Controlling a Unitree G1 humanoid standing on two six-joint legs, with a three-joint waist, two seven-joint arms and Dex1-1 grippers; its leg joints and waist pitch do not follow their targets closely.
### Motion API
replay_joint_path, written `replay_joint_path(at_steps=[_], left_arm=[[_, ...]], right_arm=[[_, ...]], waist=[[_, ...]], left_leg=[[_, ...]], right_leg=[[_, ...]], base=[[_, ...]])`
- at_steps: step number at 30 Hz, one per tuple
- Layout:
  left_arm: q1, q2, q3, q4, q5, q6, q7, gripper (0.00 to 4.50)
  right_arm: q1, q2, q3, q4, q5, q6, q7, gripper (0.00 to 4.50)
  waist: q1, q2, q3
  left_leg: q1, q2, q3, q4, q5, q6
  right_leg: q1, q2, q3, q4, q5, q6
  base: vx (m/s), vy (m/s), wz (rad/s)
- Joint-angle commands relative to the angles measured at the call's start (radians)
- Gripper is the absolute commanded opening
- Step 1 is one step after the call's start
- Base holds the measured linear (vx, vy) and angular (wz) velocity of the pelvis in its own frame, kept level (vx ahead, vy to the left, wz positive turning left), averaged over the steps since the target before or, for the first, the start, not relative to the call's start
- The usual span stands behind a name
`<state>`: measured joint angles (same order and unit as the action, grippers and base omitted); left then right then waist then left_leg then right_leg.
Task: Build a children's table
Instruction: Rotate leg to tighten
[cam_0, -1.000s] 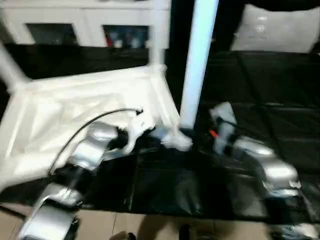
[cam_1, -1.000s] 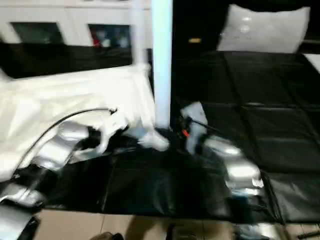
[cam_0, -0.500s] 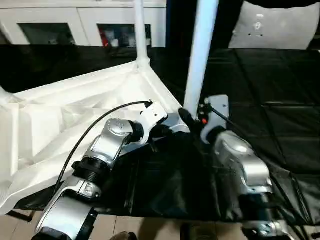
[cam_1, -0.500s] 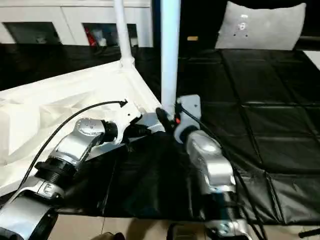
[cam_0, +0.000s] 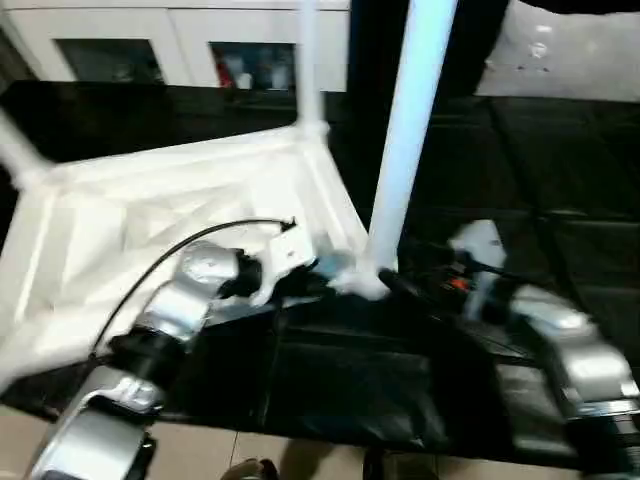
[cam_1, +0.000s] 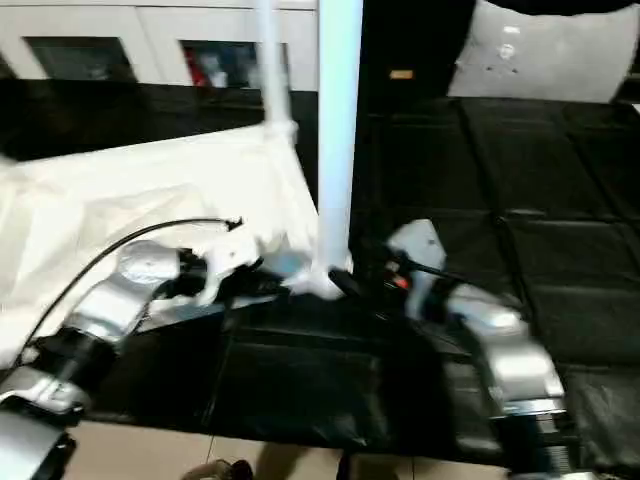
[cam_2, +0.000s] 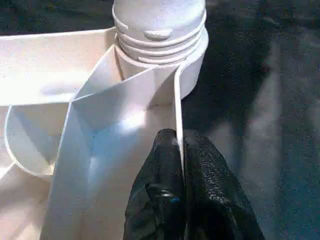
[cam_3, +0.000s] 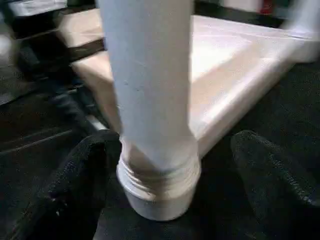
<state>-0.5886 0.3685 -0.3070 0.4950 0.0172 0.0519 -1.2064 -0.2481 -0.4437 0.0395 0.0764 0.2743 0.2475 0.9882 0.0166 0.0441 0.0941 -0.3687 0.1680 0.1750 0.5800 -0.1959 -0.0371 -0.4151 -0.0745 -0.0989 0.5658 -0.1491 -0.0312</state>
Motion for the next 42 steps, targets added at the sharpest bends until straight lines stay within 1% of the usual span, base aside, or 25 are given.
replay_joint_path(at_steps=[1, 3, 5, 6, 8, 10, 11, 13, 15, 16, 17, 18, 22, 25, 30, 32, 33, 34, 35, 36, 37, 38, 39, 40, 42], left_arm=[[0.011, 0.009, -0.041, -0.038, -0.03, -0.048, -0.095, 0.0], [0.014, 0.019, -0.053, -0.044, -0.03, -0.064, -0.126, 0.0], [0.017, 0.031, -0.065, -0.051, -0.029, -0.078, -0.161, 0.0], [0.019, 0.036, -0.072, -0.054, -0.028, -0.089, -0.176, 0.0], [0.022, 0.04, -0.075, -0.057, -0.033, -0.098, -0.193, 0.0], [0.024, 0.039, -0.075, -0.062, -0.038, -0.096, -0.199, 0.0], [0.024, 0.04, -0.077, -0.066, -0.042, -0.094, -0.205, 0.0], [0.025, 0.043, -0.08, -0.069, -0.045, -0.094, -0.212, 0.0], [0.028, 0.048, -0.085, -0.075, -0.048, -0.095, -0.223, 0.0], [0.029, 0.05, -0.086, -0.077, -0.049, -0.094, -0.226, 0.0], [0.031, 0.051, -0.085, -0.079, -0.049, -0.094, -0.227, 0.0], [0.032, 0.053, -0.085, -0.081, -0.049, -0.095, -0.231, 0.0], [0.04, 0.062, -0.082, -0.094, -0.051, -0.088, -0.241, 0.0], [0.043, 0.068, -0.081, -0.096, -0.052, -0.083, -0.244, 0.0], [0.037, 0.066, -0.079, -0.09, -0.038, -0.007, -0.2, 0.0], [0.025, 0.045, -0.065, -0.075, -0.036, 0.032, -0.154, 0.0], [0.019, 0.03, -0.054, -0.07, -0.041, 0.055, -0.13, 0.0], [0.009, 0.006, -0.041, -0.062, -0.042, 0.074, -0.088, 0.0], [-0.009, -0.027, -0.026, -0.038, -0.037, 0.105, -0.025, 0.0], [-0.009, -0.027, -0.026, -0.038, -0.037, 0.105, -0.025, 0.0], [-0.016, -0.037, -0.021, -0.029, -0.035, 0.116, -0.005, 0.0], [-0.037, -0.07, -0.01, 0.003, -0.02, 0.128, 0.068, 0.0], [-0.038, -0.071, -0.009, 0.004, -0.02, 0.128, 0.071, 0.0], [-0.044, -0.079, -0.005, 0.013, -0.016, 0.132, 0.091, 0.0], [-0.075, -0.128, 0.013, 0.048, -0.008, 0.157, 0.18, 0.0]], right_arm=[[-0.007, -0.035, 0.027, -0.012, 0.037, -0.005, 0.121, 3.95], [-0.019, -0.048, 0.032, 0.003, 0.048, -0.001, 0.163, 3.78], [-0.039, -0.061, 0.044, 0.029, 0.06, -0.002, 0.218, 3.6], [-0.05, -0.064, 0.05, 0.042, 0.063, -0.003, 0.238, 3.57], [-0.069, -0.071, 0.067, 0.063, 0.064, -0.008, 0.272, 3.48], [-0.081, -0.074, 0.081, 0.069, 0.074, 0.01, 0.304, 3.19], [-0.086, -0.077, 0.088, 0.07, 0.085, 0.025, 0.324, 3.14], [-0.092, -0.078, 0.094, 0.074, 0.091, 0.031, 0.338, 3.08], [-0.103, -0.078, 0.104, 0.086, 0.093, 0.044, 0.359, 2.77], [-0.108, -0.076, 0.106, 0.093, 0.093, 0.049, 0.364, 2.69], [-0.112, -0.075, 0.107, 0.097, 0.094, 0.053, 0.367, 2.65], [-0.117, -0.072, 0.109, 0.106, 0.098, 0.059, 0.375, 2.62], [-0.123, -0.068, 0.123, 0.122, 0.106, 0.075, 0.393, 2.19], [-0.12, -0.066, 0.132, 0.119, 0.112, 0.089, 0.399, 2.11], [-0.096, -0.043, 0.13, 0.073, 0.135, 0.14, 0.367, 2.05], [-0.093, -0.013, 0.133, 0.066, 0.104, 0.145, 0.288, 2.04], [-0.092, 0.003, 0.137, 0.063, 0.086, 0.146, 0.241, 2.04], [-0.088, 0.037, 0.138, 0.053, 0.07, 0.169, 0.162, 2.04], [-0.082, 0.104, 0.125, 0.035, 0.064, 0.199, 0.046, 2.04], [-0.082, 0.104, 0.125, 0.035, 0.064, 0.199, 0.046, 2.04], [-0.08, 0.129, 0.12, 0.031, 0.06, 0.21, 0.003, 2.04], [-0.082, 0.204, 0.11, 0.033, 0.011, 0.24, -0.152, 2.04], [-0.083, 0.207, 0.11, 0.034, 0.008, 0.241, -0.158, 2.04], [-0.084, 0.228, 0.108, 0.035, -0.006, 0.249, -0.2, 2.03], [-0.095, 0.315, 0.095, 0.05, -0.037, 0.269, -0.341, 2.02]], waist=[[0.006, -0.018, -0.08], [0.014, -0.014, -0.077], [0.02, -0.015, -0.076], [0.024, -0.014, -0.072], [0.026, -0.016, -0.071], [0.031, -0.015, -0.071], [0.032, -0.024, -0.069], [0.034, -0.023, -0.071], [0.035, -0.022, -0.074], [0.035, -0.028, -0.075], [0.037, -0.025, -0.075], [0.036, -0.03, -0.075], [0.041, -0.027, -0.074], [0.039, -0.028, -0.071], [0.039, -0.027, -0.068], [0.035, -0.019, -0.067], [0.033, -0.022, -0.066], [0.03, -0.019, -0.063], [0.025, -0.018, -0.06], [0.022, -0.02, -0.058], [0.016, -0.021, -0.057], [0.007, -0.012, -0.055], [0.0, -0.015, -0.054], [-0.009, -0.015, -0.054], [-0.022, -0.013, -0.053]], left_leg=[[0.005, 0.063, -0.016, -0.05, -0.096, 0.174], [0.006, 0.068, -0.015, -0.051, -0.106, 0.163], [0.007, 0.067, -0.014, -0.051, -0.126, 0.146], [0.01, 0.067, -0.014, -0.052, -0.152, 0.131], [0.012, 0.065, -0.015, -0.054, -0.181, 0.105], [0.014, 0.066, -0.014, -0.054, -0.184, 0.097], [0.01, 0.066, -0.015, -0.055, -0.181, 0.097], [0.008, 0.066, -0.016, -0.054, -0.167, 0.101], [0.008, 0.065, -0.016, -0.052, -0.153, 0.105], [0.006, 0.064, -0.016, -0.052, -0.139, 0.109], [0.006, 0.065, -0.015, -0.051, -0.128, 0.112], [0.006, 0.064, -0.014, -0.05, -0.125, 0.115], [0.006, 0.068, -0.015, -0.05, -0.113, 0.119], [0.007, 0.066, -0.015, -0.051, -0.13, 0.111], [0.009, 0.067, -0.016, -0.055, -0.153, 0.092], [0.009, 0.065, -0.016, -0.055, -0.156, 0.083], [0.009, 0.063, -0.018, -0.056, -0.17, 0.076], [0.01, 0.06, -0.017, -0.057, -0.189, 0.065], [0.011, 0.058, -0.02, -0.059, -0.199, 0.052], [0.011, 0.057, -0.02, -0.06, -0.207, 0.045], [0.016, 0.053, -0.024, -0.061, -0.24, 0.034], [0.013, 0.051, -0.027, -0.062, -0.252, 0.022], [0.011, 0.053, -0.029, -0.064, -0.262, 0.016], [0.015, 0.053, -0.032, -0.065, -0.291, 0.008], [0.017, 0.051, -0.032, -0.064, -0.309, 0.01]], right_leg=[[0.07, -0.079, 0.057, -0.055, -0.237, -0.227], [0.065, -0.079, 0.058, -0.056, -0.257, -0.225], [0.063, -0.079, 0.059, -0.056, -0.282, -0.221], [0.059, -0.081, 0.06, -0.061, -0.32, -0.214], [0.059, -0.081, 0.06, -0.065, -0.375, -0.197], [0.059, -0.082, 0.062, -0.068, -0.388, -0.189], [0.06, -0.081, 0.061, -0.067, -0.382, -0.187], [0.061, -0.081, 0.061, -0.063, -0.371, -0.185], [0.062, -0.081, 0.061, -0.06, -0.348, -0.19], [0.063, -0.081, 0.06, -0.057, -0.331, -0.196], [0.061, -0.08, 0.06, -0.055, -0.315, -0.201], [0.061, -0.079, 0.06, -0.055, -0.31, -0.201], [0.061, -0.081, 0.06, -0.051, -0.28, -0.212], [0.061, -0.08, 0.06, -0.054, -0.304, -0.207], [0.061, -0.08, 0.061, -0.058, -0.344, -0.194], [0.058, -0.081, 0.061, -0.06, -0.35, -0.195], [0.06, -0.081, 0.059, -0.064, -0.37, -0.189], [0.058, -0.079, 0.058, -0.069, -0.403, -0.179], [0.059, -0.079, 0.057, -0.074, -0.442, -0.162], [0.057, -0.077, 0.056, -0.078, -0.467, -0.151], [0.056, -0.08, 0.051, -0.085, -0.529, -0.131], [0.056, -0.079, 0.049, -0.088, -0.556, -0.113], [0.054, -0.078, 0.048, -0.09, -0.565, -0.106], [0.053, -0.079, 0.045, -0.095, -0.583, -0.097], [0.049, -0.078, 0.048, -0.096, -0.58, -0.098]], base=[[0.0, 0.0, 0.0], [0.0, 0.0, 0.0], [0.0, 0.0, 0.0], [0.0, 0.0, 0.0], [0.0, 0.0, 0.0], [0.0, 0.0, 0.0], [0.0, 0.0, 0.0], [0.0, 0.0, 0.0], [0.0, 0.0, 0.0], [0.0, 0.0, 0.0], [0.0, 0.0, 0.0], [0.0, 0.0, 0.0], [0.0, 0.0, 0.0], [0.0, 0.0, 0.0], [0.0, 0.0, 0.0], [0.0, 0.0, 0.0], [0.0, 0.0, 0.0], [0.0, 0.0, 0.0], [0.0, 0.0, 0.0], [0.0, 0.0, 0.0], [0.0, 0.0, 0.0], [0.0, 0.0, 0.0], [0.0, 0.0, 0.0], [0.0, 0.0, 0.0], [0.0, 0.0, 0.0]])
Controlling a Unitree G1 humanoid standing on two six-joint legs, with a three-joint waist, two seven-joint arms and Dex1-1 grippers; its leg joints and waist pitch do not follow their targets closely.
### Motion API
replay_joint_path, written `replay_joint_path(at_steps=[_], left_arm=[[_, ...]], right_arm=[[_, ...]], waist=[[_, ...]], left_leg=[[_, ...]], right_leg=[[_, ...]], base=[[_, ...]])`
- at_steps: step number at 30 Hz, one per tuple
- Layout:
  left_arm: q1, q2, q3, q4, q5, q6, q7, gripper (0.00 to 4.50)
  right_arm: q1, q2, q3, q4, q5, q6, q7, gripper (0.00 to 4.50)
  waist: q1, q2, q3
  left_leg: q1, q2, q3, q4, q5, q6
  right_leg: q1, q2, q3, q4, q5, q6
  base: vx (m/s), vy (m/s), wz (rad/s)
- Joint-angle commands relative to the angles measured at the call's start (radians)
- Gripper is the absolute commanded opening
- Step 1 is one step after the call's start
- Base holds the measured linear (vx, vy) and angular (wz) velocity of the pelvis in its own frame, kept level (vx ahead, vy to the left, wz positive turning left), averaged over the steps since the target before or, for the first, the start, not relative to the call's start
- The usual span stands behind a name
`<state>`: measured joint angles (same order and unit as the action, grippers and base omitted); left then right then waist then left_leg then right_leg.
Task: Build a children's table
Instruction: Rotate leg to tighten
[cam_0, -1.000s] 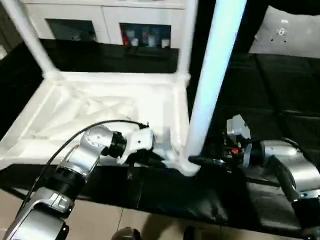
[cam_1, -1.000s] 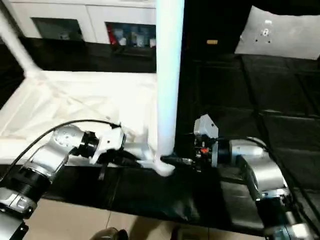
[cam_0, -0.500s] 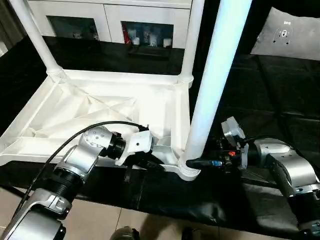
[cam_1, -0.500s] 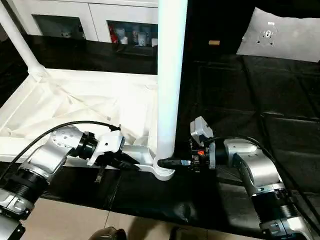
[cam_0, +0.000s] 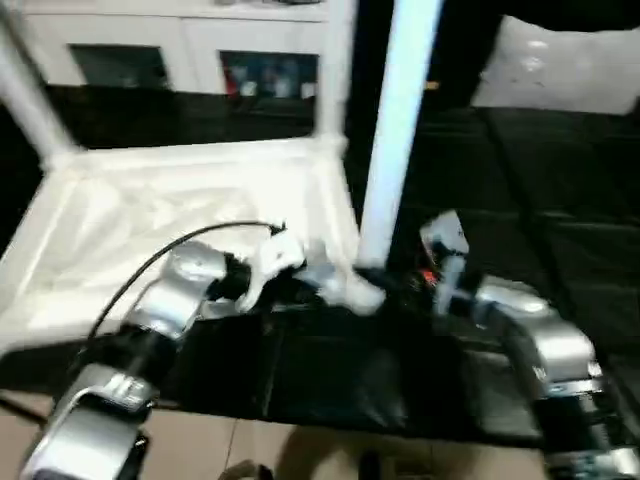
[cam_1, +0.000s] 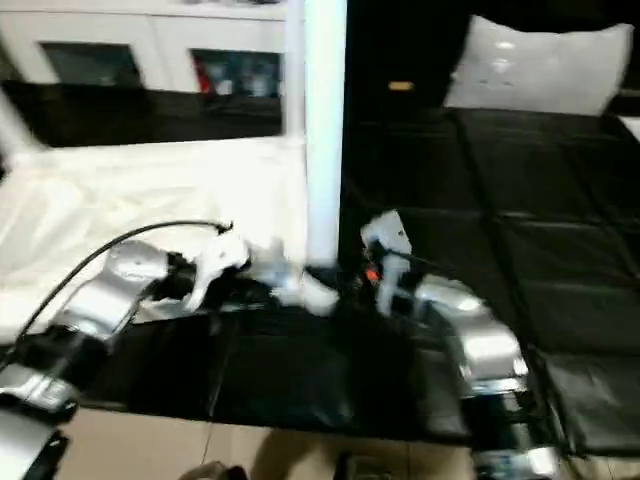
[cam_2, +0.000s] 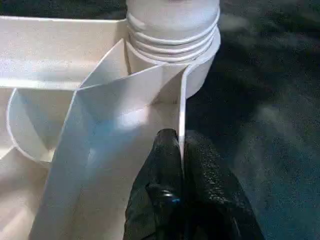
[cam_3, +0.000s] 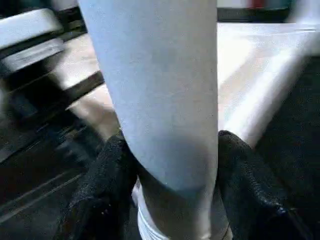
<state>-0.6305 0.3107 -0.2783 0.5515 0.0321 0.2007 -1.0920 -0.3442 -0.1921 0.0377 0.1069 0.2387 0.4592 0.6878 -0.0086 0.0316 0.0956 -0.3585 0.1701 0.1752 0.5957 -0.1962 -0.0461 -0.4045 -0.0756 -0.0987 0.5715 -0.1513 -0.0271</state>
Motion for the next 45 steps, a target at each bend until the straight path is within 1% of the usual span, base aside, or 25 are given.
replay_joint_path(at_steps=[1, 2, 3, 4, 5, 6, 7, 8, 10, 11, 13, 16, 17, 19, 21, 23, 24, 26, 31, 33, 34, 36, 40, 43, 45], left_arm=[[-0.041, -0.082, -0.011, -0.001, -0.022, 0.013, 0.088, 0.0], [-0.065, -0.12, 0.006, 0.024, -0.015, 0.029, 0.162, 0.0], [-0.078, -0.138, 0.014, 0.037, -0.009, 0.033, 0.197, 0.0], [-0.091, -0.159, 0.016, 0.05, 0.01, 0.024, 0.237, 0.0], [-0.092, -0.159, 0.016, 0.05, 0.011, 0.024, 0.238, 0.0], [-0.095, -0.166, 0.015, 0.054, 0.017, 0.02, 0.247, 0.0], [-0.093, -0.165, 0.015, 0.052, 0.02, 0.02, 0.247, 0.0], [-0.093, -0.165, 0.016, 0.051, 0.021, 0.02, 0.247, 0.0], [-0.085, -0.151, 0.011, 0.044, 0.027, 0.013, 0.234, 0.0], [-0.082, -0.144, 0.009, 0.045, 0.029, 0.004, 0.227, 0.0], [-0.076, -0.131, 0.005, 0.048, 0.03, -0.016, 0.207, 0.0], [-0.055, -0.103, 0.002, 0.041, 0.027, -0.032, 0.163, 0.0], [-0.046, -0.089, -0.003, 0.037, 0.025, -0.051, 0.138, 0.0], [-0.027, -0.048, -0.014, 0.033, 0.019, -0.104, 0.068, 0.0], [-0.019, -0.031, -0.016, 0.029, 0.01, -0.121, 0.031, 0.0], [-0.009, -0.012, -0.019, 0.018, -0.005, -0.15, -0.018, 0.0], [-0.002, 0.001, -0.024, 0.006, -0.012, -0.149, -0.047, 0.0], [0.005, 0.02, -0.033, -0.006, -0.016, -0.151, -0.084, 0.0], [0.024, 0.075, -0.069, -0.043, -0.045, -0.232, -0.245, 0.0], [0.027, 0.084, -0.078, -0.055, -0.046, -0.24, -0.271, 0.0], [0.028, 0.088, -0.082, -0.059, -0.048, -0.245, -0.283, 0.0], [0.029, 0.091, -0.085, -0.061, -0.052, -0.253, -0.297, 0.0], [0.044, 0.1, -0.097, -0.082, -0.069, -0.268, -0.343, 0.0], [0.054, 0.104, -0.102, -0.098, -0.073, -0.265, -0.354, 0.0], [0.061, 0.106, -0.104, -0.105, -0.074, -0.264, -0.364, 0.0]], right_arm=[[-0.006, 0.084, 0.094, 0.028, -0.006, 0.062, -0.07, 2.01], [-0.03, 0.147, 0.082, 0.056, -0.028, 0.067, -0.172, 2.01], [-0.05, 0.179, 0.07, 0.08, -0.043, 0.068, -0.234, 2.01], [-0.081, 0.231, 0.043, 0.119, -0.056, 0.07, -0.331, 2.01], [-0.083, 0.233, 0.042, 0.121, -0.056, 0.07, -0.334, 2.01], [-0.092, 0.252, 0.03, 0.132, -0.065, 0.064, -0.372, 2.01], [-0.086, 0.249, 0.033, 0.123, -0.062, 0.063, -0.355, 2.01], [-0.08, 0.247, 0.036, 0.113, -0.06, 0.066, -0.343, 2.36], [-0.064, 0.213, 0.056, 0.094, -0.076, 0.053, -0.303, 2.71], [-0.059, 0.201, 0.053, 0.088, -0.079, 0.048, -0.295, 2.73], [-0.051, 0.19, 0.03, 0.083, -0.071, 0.034, -0.285, 2.93], [-0.033, 0.134, -0.002, 0.072, -0.051, -0.008, -0.231, 3.2], [-0.024, 0.103, -0.004, 0.062, -0.035, -0.007, -0.185, 3.27], [-0.009, 0.012, -0.008, 0.05, -0.006, -0.038, -0.053, 3.58], [-0.007, -0.029, -0.01, 0.055, -0.004, -0.064, 0.005, 3.64], [-0.002, -0.081, -0.002, 0.054, -0.008, -0.112, 0.087, 3.77], [0.001, -0.109, 0.004, 0.052, -0.008, -0.133, 0.133, 3.88], [0.004, -0.145, 0.01, 0.053, -0.001, -0.16, 0.203, 4.06], [-0.016, -0.241, 0.038, 0.104, 0.074, -0.189, 0.461, 4.06], [-0.029, -0.257, 0.05, 0.121, 0.08, -0.184, 0.513, 4.06], [-0.037, -0.265, 0.056, 0.135, 0.082, -0.187, 0.54, 3.89], [-0.051, -0.275, 0.063, 0.153, 0.086, -0.181, 0.578, 3.78], [-0.098, -0.305, 0.091, 0.205, 0.107, -0.166, 0.702, 3.46], [-0.105, -0.31, 0.104, 0.198, 0.117, -0.149, 0.727, 3.33], [-0.107, -0.314, 0.117, 0.19, 0.123, -0.13, 0.753, 3.14]], waist=[[-0.001, 0.0, -0.052], [-0.009, -0.001, -0.053], [-0.014, -0.008, -0.052], [-0.02, -0.007, -0.052], [-0.023, -0.004, -0.051], [-0.025, -0.002, -0.053], [-0.026, -0.006, -0.055], [-0.023, -0.005, -0.058], [-0.019, -0.005, -0.061], [-0.016, -0.004, -0.062], [-0.012, -0.004, -0.06], [-0.002, -0.003, -0.062], [-0.001, -0.003, -0.063], [0.004, -0.002, -0.068], [0.005, 0.0, -0.073], [0.009, -0.002, -0.079], [0.012, -0.004, -0.08], [0.023, -0.002, -0.078], [0.042, -0.002, -0.073], [0.05, -0.001, -0.072], [0.054, -0.006, -0.069], [0.059, -0.007, -0.067], [0.067, -0.01, -0.069], [0.068, -0.011, -0.071], [0.069, -0.016, -0.074]], left_leg=[[0.008, 0.047, -0.032, -0.08, -0.32, 0.018], [0.009, 0.045, -0.035, -0.079, -0.332, 0.02], [0.008, 0.045, -0.034, -0.079, -0.331, 0.019], [0.01, 0.043, -0.037, -0.078, -0.337, 0.015], [0.007, 0.044, -0.039, -0.079, -0.341, 0.015], [0.005, 0.046, -0.04, -0.082, -0.336, 0.019], [0.004, 0.049, -0.038, -0.083, -0.318, 0.03], [0.003, 0.051, -0.034, -0.084, -0.292, 0.042], [0.0, 0.053, -0.03, -0.084, -0.252, 0.059], [-0.002, 0.053, -0.027, -0.082, -0.23, 0.07], [-0.003, 0.052, -0.024, -0.082, -0.223, 0.078], [-0.003, 0.052, -0.024, -0.08, -0.206, 0.083], [-0.004, 0.054, -0.023, -0.081, -0.193, 0.086], [-0.006, 0.056, -0.025, -0.078, -0.166, 0.103], [-0.005, 0.057, -0.02, -0.075, -0.131, 0.122], [-0.011, 0.054, -0.019, -0.07, -0.097, 0.138], [-0.012, 0.054, -0.019, -0.067, -0.083, 0.151], [-0.009, 0.057, -0.016, -0.066, -0.072, 0.168], [-0.003, 0.064, -0.015, -0.068, -0.137, 0.147], [-0.002, 0.067, -0.014, -0.07, -0.158, 0.132], [0.0, 0.067, -0.014, -0.071, -0.175, 0.122], [0.003, 0.066, -0.014, -0.072, -0.194, 0.107], [0.002, 0.067, -0.016, -0.071, -0.179, 0.097], [-0.002, 0.067, -0.014, -0.07, -0.15, 0.11], [-0.004, 0.066, -0.014, -0.068, -0.129, 0.119]], right_leg=[[0.036, -0.076, 0.045, -0.104, -0.588, -0.102], [0.037, -0.08, 0.043, -0.108, -0.604, -0.095], [0.033, -0.078, 0.044, -0.109, -0.606, -0.095], [0.034, -0.079, 0.04, -0.109, -0.62, -0.092], [0.034, -0.08, 0.041, -0.108, -0.62, -0.091], [0.039, -0.081, 0.04, -0.11, -0.603, -0.085], [0.039, -0.081, 0.045, -0.107, -0.553, -0.096], [0.042, -0.08, 0.05, -0.101, -0.49, -0.114], [0.044, -0.08, 0.056, -0.091, -0.406, -0.149], [0.047, -0.081, 0.058, -0.086, -0.367, -0.167], [0.049, -0.082, 0.057, -0.087, -0.376, -0.175], [0.054, -0.085, 0.057, -0.09, -0.398, -0.164], [0.053, -0.084, 0.058, -0.087, -0.376, -0.169], [0.061, -0.083, 0.057, -0.08, -0.312, -0.186], [0.06, -0.081, 0.059, -0.071, -0.235, -0.218], [0.066, -0.081, 0.057, -0.06, -0.176, -0.238], [0.068, -0.083, 0.057, -0.057, -0.155, -0.245], [0.063, -0.082, 0.058, -0.056, -0.158, -0.252], [0.056, -0.079, 0.056, -0.062, -0.255, -0.239], [0.053, -0.08, 0.058, -0.063, -0.288, -0.233], [0.05, -0.079, 0.059, -0.066, -0.317, -0.225], [0.047, -0.081, 0.059, -0.069, -0.36, -0.216], [0.05, -0.082, 0.059, -0.065, -0.353, -0.213], [0.05, -0.081, 0.061, -0.06, -0.3, -0.225], [0.053, -0.082, 0.06, -0.056, -0.278, -0.228]], base=[[0.0, 0.0, 0.0], [0.0, 0.0, 0.0], [0.0, 0.0, 0.0], [0.0, 0.0, 0.0], [0.0, 0.0, 0.0], [0.0, 0.0, 0.0], [0.0, 0.0, 0.0], [0.0, 0.0, 0.0], [0.0, 0.0, 0.0], [0.0, 0.0, 0.0], [0.0, 0.0, 0.0], [0.0, 0.0, 0.0], [0.0, 0.0, 0.0], [0.0, 0.0, 0.0], [0.0, 0.0, 0.0], [0.0, 0.0, 0.0], [0.0, 0.0, 0.0], [0.0, 0.0, 0.0], [0.0, 0.0, 0.0], [0.0, 0.0, 0.0], [0.0, 0.0, 0.0], [0.0, 0.0, 0.0], [0.0, 0.0, 0.0], [0.0, 0.0, 0.0], [0.0, 0.0, 0.0]])
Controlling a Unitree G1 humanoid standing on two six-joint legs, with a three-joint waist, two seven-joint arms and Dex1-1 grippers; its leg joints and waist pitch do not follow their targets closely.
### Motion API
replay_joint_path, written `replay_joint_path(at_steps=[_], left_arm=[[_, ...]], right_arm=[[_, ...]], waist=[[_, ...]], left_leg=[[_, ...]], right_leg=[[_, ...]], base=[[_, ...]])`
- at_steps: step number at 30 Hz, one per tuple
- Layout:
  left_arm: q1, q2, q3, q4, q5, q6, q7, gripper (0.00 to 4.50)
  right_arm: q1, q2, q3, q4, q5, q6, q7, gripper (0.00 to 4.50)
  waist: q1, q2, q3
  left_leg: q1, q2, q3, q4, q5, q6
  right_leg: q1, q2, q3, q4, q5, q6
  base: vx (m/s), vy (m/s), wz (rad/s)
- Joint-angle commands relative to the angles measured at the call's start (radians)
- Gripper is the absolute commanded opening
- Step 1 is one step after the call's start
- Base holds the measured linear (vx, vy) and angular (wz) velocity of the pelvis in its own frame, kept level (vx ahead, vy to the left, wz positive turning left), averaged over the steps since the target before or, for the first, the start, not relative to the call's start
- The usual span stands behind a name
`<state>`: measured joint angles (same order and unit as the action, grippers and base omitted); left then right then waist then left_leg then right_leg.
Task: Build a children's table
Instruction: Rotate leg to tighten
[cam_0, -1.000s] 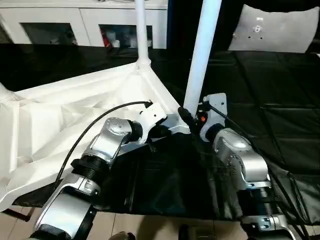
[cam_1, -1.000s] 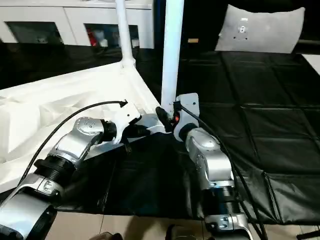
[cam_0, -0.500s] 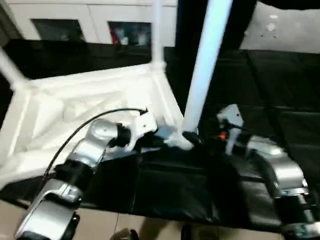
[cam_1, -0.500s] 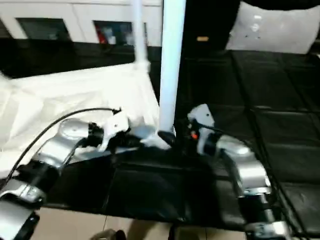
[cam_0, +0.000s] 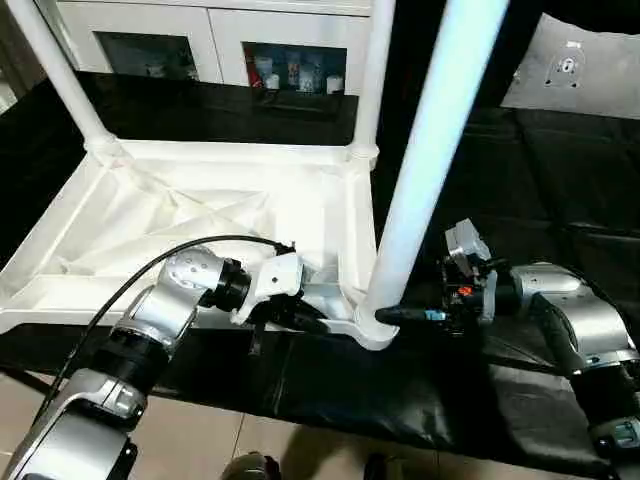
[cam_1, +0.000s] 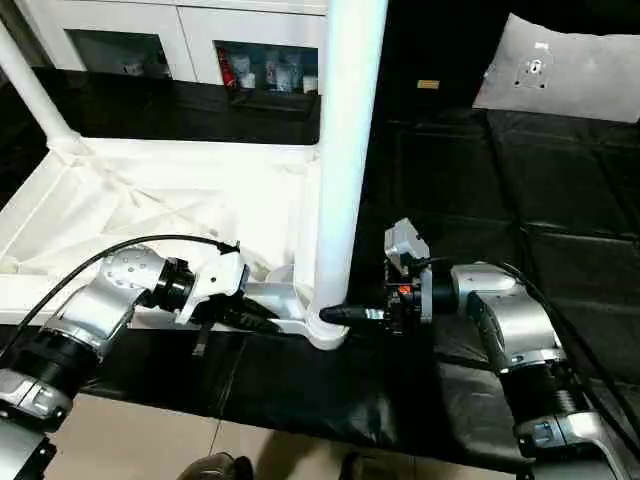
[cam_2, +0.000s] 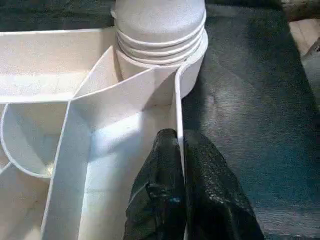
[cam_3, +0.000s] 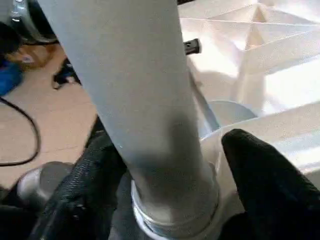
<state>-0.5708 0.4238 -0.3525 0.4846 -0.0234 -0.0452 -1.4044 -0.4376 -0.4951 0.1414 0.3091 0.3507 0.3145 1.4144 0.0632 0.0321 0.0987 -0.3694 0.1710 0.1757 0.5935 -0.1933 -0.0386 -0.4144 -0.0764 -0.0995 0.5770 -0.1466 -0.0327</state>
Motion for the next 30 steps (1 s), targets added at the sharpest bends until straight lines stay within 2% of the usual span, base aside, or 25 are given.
replay_joint_path(at_steps=[1, 3, 6, 7, 9, 14, 17, 19, 20, 22, 23, 24, 25, 26, 27, 28, 29, 30], left_arm=[[0.002, -0.007, -0.03, -0.039, -0.018, -0.019, -0.053, 0.0], [0.003, -0.006, -0.031, -0.038, -0.016, -0.021, -0.055, 0.0], [0.002, -0.005, -0.03, -0.035, -0.015, -0.024, -0.054, 0.0], [0.002, -0.005, -0.03, -0.034, -0.014, -0.024, -0.054, 0.0], [0.001, -0.005, -0.033, -0.034, -0.014, -0.024, -0.052, 0.0], [0.001, -0.011, -0.027, -0.045, -0.019, -0.006, -0.051, 0.0], [-0.01, -0.031, -0.016, -0.037, -0.008, 0.031, 0.005, 0.0], [-0.039, -0.077, 0.013, -0.014, -0.002, 0.114, 0.105, 0.0], [-0.046, -0.086, 0.018, -0.009, -0.003, 0.129, 0.121, 0.0], [-0.058, -0.1, 0.025, 0.0, 0.001, 0.151, 0.149, 0.0], [-0.058, -0.1, 0.025, 0.0, 0.001, 0.151, 0.149, 0.0], [-0.073, -0.118, 0.032, 0.013, 0.007, 0.177, 0.187, 0.0], [-0.092, -0.142, 0.039, 0.033, 0.017, 0.2, 0.237, 0.0], [-0.092, -0.142, 0.039, 0.033, 0.017, 0.2, 0.237, 0.0], [-0.121, -0.184, 0.049, 0.065, 0.034, 0.235, 0.316, 0.0], [-0.131, -0.2, 0.055, 0.077, 0.043, 0.247, 0.356, 0.0], [-0.141, -0.216, 0.065, 0.091, 0.049, 0.258, 0.396, 0.0], [-0.15, -0.232, 0.074, 0.102, 0.052, 0.266, 0.431, 0.0]], right_arm=[[-0.013, -0.012, 0.016, -0.013, 0.012, 0.017, 0.03, 3.14], [-0.015, -0.01, 0.021, -0.008, 0.009, 0.017, 0.04, 2.85], [-0.019, -0.008, 0.029, 0.012, 0.001, 0.009, 0.053, 2.67], [-0.019, -0.008, 0.029, 0.013, 0.001, 0.009, 0.054, 2.58], [-0.019, -0.006, 0.033, 0.016, 0.004, 0.012, 0.062, 2.32], [-0.012, -0.003, 0.036, 0.005, 0.016, 0.028, 0.067, 2.15], [0.021, 0.024, 0.027, -0.059, 0.043, 0.073, 0.012, 2.11], [0.056, 0.082, 0.035, -0.126, -0.013, 0.103, -0.167, 2.1], [0.058, 0.098, 0.034, -0.13, -0.03, 0.107, -0.213, 2.1], [0.058, 0.134, 0.024, -0.133, -0.042, 0.123, -0.287, 2.08], [0.058, 0.134, 0.024, -0.133, -0.042, 0.123, -0.287, 2.08], [0.053, 0.182, 0.007, -0.136, -0.051, 0.152, -0.377, 2.06], [0.046, 0.234, -0.005, -0.134, -0.077, 0.166, -0.481, 2.05], [0.046, 0.234, -0.005, -0.134, -0.077, 0.166, -0.481, 2.04], [0.033, 0.33, -0.029, -0.133, -0.11, 0.203, -0.654, 2.04], [0.03, 0.369, -0.041, -0.138, -0.12, 0.218, -0.726, 2.04], [0.024, 0.403, -0.05, -0.137, -0.125, 0.229, -0.784, 2.04], [0.019, 0.442, -0.058, -0.134, -0.124, 0.23, -0.835, 2.04]], waist=[[-0.002, -0.015, -0.078], [-0.002, -0.016, -0.078], [-0.001, -0.013, -0.077], [-0.001, -0.016, -0.077], [-0.001, -0.014, -0.078], [0.0, -0.013, -0.08], [-0.001, -0.014, -0.076], [-0.004, -0.015, -0.071], [-0.01, -0.016, -0.069], [-0.018, -0.017, -0.065], [-0.02, -0.016, -0.065], [-0.026, -0.017, -0.066], [-0.035, -0.012, -0.06], [-0.041, -0.012, -0.059], [-0.047, -0.014, -0.061], [-0.056, -0.015, -0.061], [-0.061, -0.006, -0.064], [-0.069, -0.01, -0.066]], left_leg=[[0.008, 0.065, -0.014, -0.065, -0.121, 0.118], [0.007, 0.064, -0.013, -0.064, -0.119, 0.119], [0.009, 0.064, -0.015, -0.065, -0.14, 0.107], [0.008, 0.063, -0.015, -0.065, -0.142, 0.102], [0.008, 0.064, -0.015, -0.065, -0.135, 0.1], [0.008, 0.064, -0.015, -0.064, -0.128, 0.105], [0.008, 0.064, -0.014, -0.066, -0.128, 0.103], [0.011, 0.063, -0.016, -0.069, -0.152, 0.087], [0.011, 0.057, -0.017, -0.071, -0.171, 0.069], [0.012, 0.052, -0.019, -0.07, -0.193, 0.055], [0.012, 0.052, -0.02, -0.071, -0.198, 0.053], [0.011, 0.052, -0.022, -0.072, -0.206, 0.054], [0.008, 0.051, -0.022, -0.074, -0.214, 0.053], [0.008, 0.05, -0.022, -0.074, -0.223, 0.047], [0.012, 0.047, -0.026, -0.073, -0.238, 0.031], [0.01, 0.044, -0.028, -0.074, -0.241, 0.021], [0.01, 0.044, -0.031, -0.074, -0.238, 0.017], [0.01, 0.045, -0.029, -0.073, -0.238, 0.022]], right_leg=[[0.062, -0.08, 0.06, -0.06, -0.274, -0.224], [0.061, -0.08, 0.06, -0.061, -0.28, -0.222], [0.061, -0.081, 0.059, -0.066, -0.326, -0.211], [0.062, -0.08, 0.059, -0.067, -0.333, -0.206], [0.062, -0.08, 0.059, -0.065, -0.323, -0.206], [0.062, -0.079, 0.059, -0.064, -0.298, -0.214], [0.061, -0.077, 0.06, -0.065, -0.306, -0.209], [0.058, -0.079, 0.06, -0.072, -0.36, -0.191], [0.057, -0.078, 0.057, -0.077, -0.409, -0.178], [0.057, -0.081, 0.056, -0.088, -0.478, -0.15], [0.057, -0.081, 0.055, -0.09, -0.494, -0.144], [0.058, -0.081, 0.054, -0.092, -0.509, -0.133], [0.055, -0.077, 0.053, -0.094, -0.514, -0.129], [0.051, -0.075, 0.052, -0.097, -0.527, -0.123], [0.053, -0.076, 0.048, -0.1, -0.556, -0.109], [0.051, -0.078, 0.047, -0.102, -0.565, -0.103], [0.054, -0.079, 0.046, -0.1, -0.562, -0.099], [0.051, -0.077, 0.049, -0.101, -0.535, -0.105]], base=[[0.0, 0.0, 0.0], [0.0, 0.0, 0.0], [0.0, 0.0, 0.0], [0.0, 0.0, 0.0], [0.0, 0.0, 0.0], [0.0, 0.0, 0.0], [0.0, 0.0, 0.0], [0.0, 0.0, 0.0], [0.0, 0.0, 0.0], [0.0, 0.0, 0.0], [0.0, 0.0, 0.0], [0.0, 0.0, 0.0], [0.0, 0.0, 0.0], [0.0, 0.0, 0.0], [0.0, 0.0, 0.0], [0.0, 0.0, 0.0], [0.0, 0.0, 0.0], [0.0, 0.0, 0.0]])
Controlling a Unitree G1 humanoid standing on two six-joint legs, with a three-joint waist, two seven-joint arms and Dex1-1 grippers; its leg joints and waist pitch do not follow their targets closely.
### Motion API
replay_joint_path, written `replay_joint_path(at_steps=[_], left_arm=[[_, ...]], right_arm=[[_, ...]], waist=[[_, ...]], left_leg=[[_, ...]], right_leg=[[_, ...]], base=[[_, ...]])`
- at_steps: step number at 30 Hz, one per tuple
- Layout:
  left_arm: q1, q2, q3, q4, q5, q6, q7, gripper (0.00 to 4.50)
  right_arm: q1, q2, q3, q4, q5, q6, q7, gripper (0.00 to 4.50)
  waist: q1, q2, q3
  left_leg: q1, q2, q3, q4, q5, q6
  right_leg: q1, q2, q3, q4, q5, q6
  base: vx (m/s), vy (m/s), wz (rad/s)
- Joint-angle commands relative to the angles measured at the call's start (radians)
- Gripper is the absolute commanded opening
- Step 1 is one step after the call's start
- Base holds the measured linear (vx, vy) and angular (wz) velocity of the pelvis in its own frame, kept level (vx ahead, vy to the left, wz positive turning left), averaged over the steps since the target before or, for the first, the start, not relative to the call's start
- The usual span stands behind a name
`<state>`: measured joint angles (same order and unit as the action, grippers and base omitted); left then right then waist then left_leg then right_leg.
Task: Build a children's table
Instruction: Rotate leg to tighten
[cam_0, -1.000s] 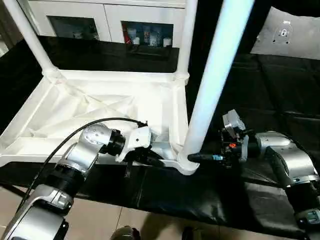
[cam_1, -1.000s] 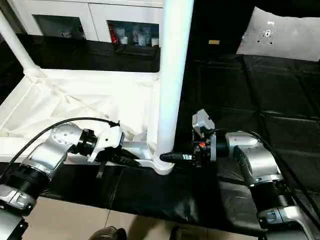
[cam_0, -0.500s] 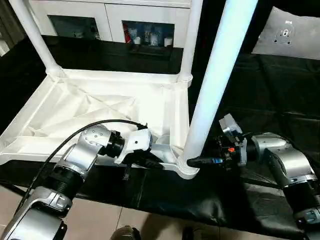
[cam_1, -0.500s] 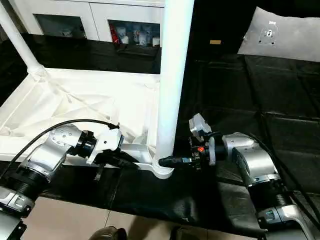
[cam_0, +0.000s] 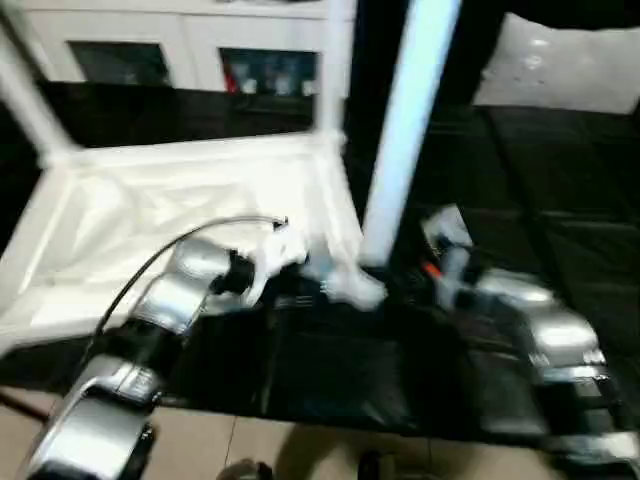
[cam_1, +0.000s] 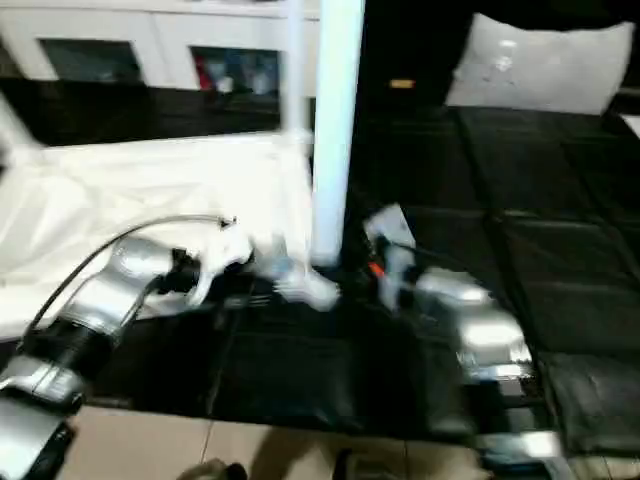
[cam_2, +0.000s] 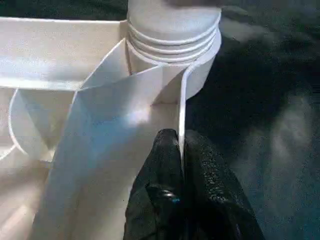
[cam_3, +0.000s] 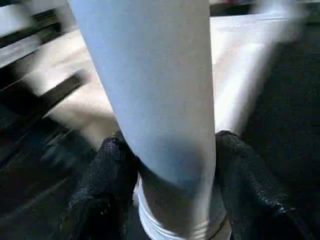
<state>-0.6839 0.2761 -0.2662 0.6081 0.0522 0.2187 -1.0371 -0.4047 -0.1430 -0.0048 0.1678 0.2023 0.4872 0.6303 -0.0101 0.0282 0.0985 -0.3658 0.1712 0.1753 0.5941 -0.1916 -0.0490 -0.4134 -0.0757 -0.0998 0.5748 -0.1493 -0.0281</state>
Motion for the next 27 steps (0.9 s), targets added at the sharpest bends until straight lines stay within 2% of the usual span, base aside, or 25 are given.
replay_joint_path(at_steps=[1, 2, 3, 4, 6, 8, 9, 10, 14, 17, 18, 19, 20, 21, 23, 24, 26, 27], left_arm=[[-0.04, -0.09, -0.008, -0.018, -0.023, 0.005, 0.078, 0.0], [-0.051, -0.112, 0.008, -0.008, -0.023, 0.015, 0.128, 0.0], [-0.063, -0.14, 0.027, 0.0, -0.029, 0.03, 0.185, 0.0], [-0.066, -0.149, 0.033, 0.001, -0.032, 0.035, 0.2, 0.0], [-0.071, -0.166, 0.044, 0.005, -0.024, 0.031, 0.234, 0.0], [-0.072, -0.171, 0.047, 0.005, -0.018, 0.026, 0.241, 0.0], [-0.07, -0.167, 0.044, 0.002, -0.013, 0.021, 0.239, 0.0], [-0.067, -0.162, 0.04, -0.001, -0.009, 0.018, 0.232, 0.0], [-0.047, -0.14, 0.037, -0.023, -0.014, 0.015, 0.193, 0.0], [-0.02, -0.106, 0.02, -0.042, -0.016, -0.022, 0.138, 0.0], [-0.012, -0.093, 0.016, -0.049, -0.018, -0.028, 0.115, 0.0], [0.001, -0.07, 0.008, -0.057, -0.021, -0.042, 0.075, 0.0], [0.003, -0.067, 0.006, -0.058, -0.022, -0.048, 0.066, 0.0], [0.013, -0.049, -0.001, -0.063, -0.032, -0.083, 0.017, 0.0], [0.021, -0.034, -0.007, -0.075, -0.037, -0.096, -0.014, 0.0], [0.032, -0.017, -0.013, -0.091, -0.05, -0.112, -0.061, 0.0], [0.036, -0.008, -0.015, -0.096, -0.056, -0.112, -0.083, 0.0], [0.045, 0.012, -0.027, -0.106, -0.061, -0.133, -0.132, 0.0]], right_arm=[[-0.017, 0.102, 0.084, 0.011, 0.026, 0.054, -0.067, 2.04], [-0.028, 0.148, 0.07, 0.027, 0.03, 0.04, -0.123, 2.04], [-0.045, 0.197, 0.06, 0.055, 0.031, 0.015, -0.179, 2.04], [-0.051, 0.208, 0.061, 0.066, 0.027, 0.006, -0.191, 2.04], [-0.052, 0.217, 0.079, 0.067, -0.019, -0.022, -0.206, 2.04], [-0.043, 0.21, 0.083, 0.052, -0.041, -0.03, -0.202, 2.59], [-0.037, 0.204, 0.08, 0.044, -0.038, -0.028, -0.196, 2.59], [-0.032, 0.193, 0.076, 0.034, -0.031, -0.024, -0.186, 2.76], [-0.013, 0.141, 0.051, 0.01, 0.002, -0.031, -0.123, 3.11], [0.013, 0.064, 0.037, -0.007, 0.024, -0.037, -0.023, 3.34], [0.021, 0.035, 0.03, -0.017, 0.039, -0.037, 0.023, 3.46], [0.038, -0.036, 0.04, -0.036, 0.045, -0.068, 0.127, 3.57], [0.041, -0.047, 0.042, -0.037, 0.046, -0.072, 0.142, 3.63], [0.052, -0.103, 0.052, -0.041, 0.048, -0.092, 0.217, 3.63], [0.057, -0.14, 0.053, -0.041, 0.055, -0.106, 0.271, 3.76], [0.059, -0.187, 0.054, -0.035, 0.059, -0.127, 0.338, 3.76], [0.058, -0.21, 0.057, -0.027, 0.057, -0.147, 0.369, 3.76], [0.051, -0.244, 0.061, -0.007, 0.056, -0.18, 0.426, 3.76]], waist=[[0.005, -0.006, -0.066], [-0.002, -0.002, -0.068], [-0.002, -0.002, -0.07], [-0.006, 0.004, -0.072], [-0.002, 0.004, -0.075], [0.001, 0.005, -0.077], [0.001, 0.004, -0.078], [0.003, 0.003, -0.077], [0.009, 0.005, -0.078], [0.014, 0.01, -0.078], [0.016, 0.007, -0.079], [0.018, 0.007, -0.077], [0.023, 0.004, -0.078], [0.026, 0.001, -0.078], [0.026, 0.003, -0.074], [0.026, 0.001, -0.073], [0.027, 0.004, -0.073], [0.026, 0.004, -0.074]], left_leg=[[0.006, 0.045, -0.028, -0.074, -0.239, 0.033], [0.005, 0.046, -0.028, -0.074, -0.234, 0.043], [0.004, 0.046, -0.027, -0.073, -0.224, 0.046], [0.001, 0.046, -0.026, -0.072, -0.215, 0.047], [0.001, 0.046, -0.023, -0.07, -0.19, 0.061], [-0.003, 0.046, -0.021, -0.068, -0.158, 0.086], [-0.003, 0.045, -0.02, -0.067, -0.151, 0.091], [-0.003, 0.045, -0.02, -0.067, -0.141, 0.102], [-0.001, 0.048, -0.02, -0.067, -0.146, 0.11], [-0.002, 0.05, -0.02, -0.066, -0.145, 0.116], [-0.002, 0.05, -0.019, -0.066, -0.143, 0.122], [-0.003, 0.05, -0.019, -0.066, -0.147, 0.126], [-0.001, 0.05, -0.02, -0.065, -0.148, 0.123], [-0.002, 0.049, -0.019, -0.064, -0.148, 0.131], [-0.003, 0.048, -0.017, -0.064, -0.157, 0.136], [-0.001, 0.05, -0.018, -0.065, -0.178, 0.128], [0.0, 0.053, -0.018, -0.067, -0.181, 0.123], [0.002, 0.052, -0.018, -0.065, -0.186, 0.119]], right_leg=[[0.05, -0.078, 0.049, -0.099, -0.532, -0.11], [0.05, -0.077, 0.051, -0.096, -0.476, -0.131], [0.052, -0.077, 0.052, -0.092, -0.449, -0.141], [0.052, -0.077, 0.052, -0.088, -0.405, -0.161], [0.057, -0.075, 0.054, -0.082, -0.336, -0.182], [0.063, -0.074, 0.056, -0.073, -0.265, -0.21], [0.065, -0.075, 0.056, -0.072, -0.255, -0.212], [0.066, -0.076, 0.056, -0.071, -0.254, -0.214], [0.067, -0.076, 0.056, -0.073, -0.265, -0.212], [0.069, -0.075, 0.056, -0.07, -0.246, -0.216], [0.07, -0.076, 0.057, -0.071, -0.24, -0.218], [0.07, -0.076, 0.056, -0.073, -0.249, -0.217], [0.074, -0.075, 0.055, -0.072, -0.255, -0.211], [0.074, -0.078, 0.056, -0.073, -0.268, -0.208], [0.07, -0.077, 0.057, -0.077, -0.302, -0.2], [0.068, -0.077, 0.055, -0.082, -0.355, -0.186], [0.065, -0.076, 0.055, -0.08, -0.355, -0.19], [0.064, -0.075, 0.056, -0.08, -0.357, -0.192]], base=[[0.0, 0.0, 0.0], [0.0, 0.0, 0.0], [0.0, 0.0, 0.0], [0.0, 0.0, 0.0], [0.0, 0.0, 0.0], [0.0, 0.0, 0.0], [0.0, 0.0, 0.0], [0.0, 0.0, 0.0], [0.0, 0.0, 0.0], [0.0, 0.0, 0.0], [0.0, 0.0, 0.0], [0.0, 0.0, 0.0], [0.0, 0.0, 0.0], [0.0, 0.0, 0.0], [0.0, 0.0, 0.0], [0.0, 0.0, 0.0], [0.0, 0.0, 0.0], [0.0, 0.0, 0.0]])
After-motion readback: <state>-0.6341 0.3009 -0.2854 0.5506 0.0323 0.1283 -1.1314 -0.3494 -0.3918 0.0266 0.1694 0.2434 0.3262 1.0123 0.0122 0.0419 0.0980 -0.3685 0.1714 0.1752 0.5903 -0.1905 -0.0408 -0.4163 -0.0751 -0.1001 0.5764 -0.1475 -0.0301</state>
